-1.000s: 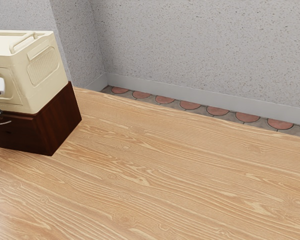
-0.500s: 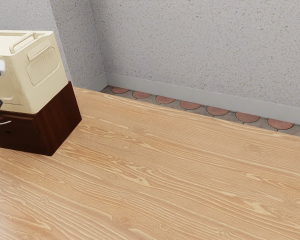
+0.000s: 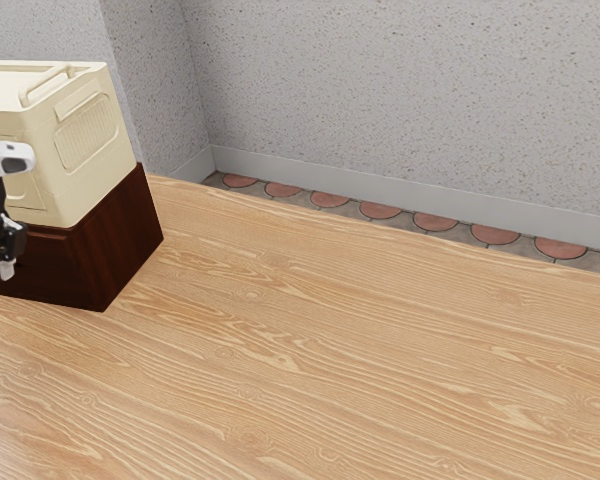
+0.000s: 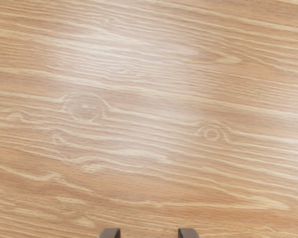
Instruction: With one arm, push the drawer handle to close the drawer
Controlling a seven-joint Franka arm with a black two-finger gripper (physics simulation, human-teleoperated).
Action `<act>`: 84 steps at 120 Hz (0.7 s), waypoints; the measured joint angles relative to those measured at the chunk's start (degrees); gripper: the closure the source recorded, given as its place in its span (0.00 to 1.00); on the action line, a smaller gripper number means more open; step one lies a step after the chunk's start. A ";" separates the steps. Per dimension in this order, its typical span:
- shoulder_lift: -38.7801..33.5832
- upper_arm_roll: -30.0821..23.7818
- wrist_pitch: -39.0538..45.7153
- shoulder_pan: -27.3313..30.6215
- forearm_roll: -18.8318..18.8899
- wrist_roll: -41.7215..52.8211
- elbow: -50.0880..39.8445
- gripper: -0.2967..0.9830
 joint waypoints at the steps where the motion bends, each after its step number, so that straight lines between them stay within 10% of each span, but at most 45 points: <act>1: -0.01 -0.07 -0.01 -0.01 -0.15 -0.10 0.02 0.67; 32: 0.05 -11.32 -0.32 0.66 -4.17 -2.44 2.44 0.36; 84: 0.49 -17.15 -0.86 0.81 -4.20 -3.92 6.92 0.25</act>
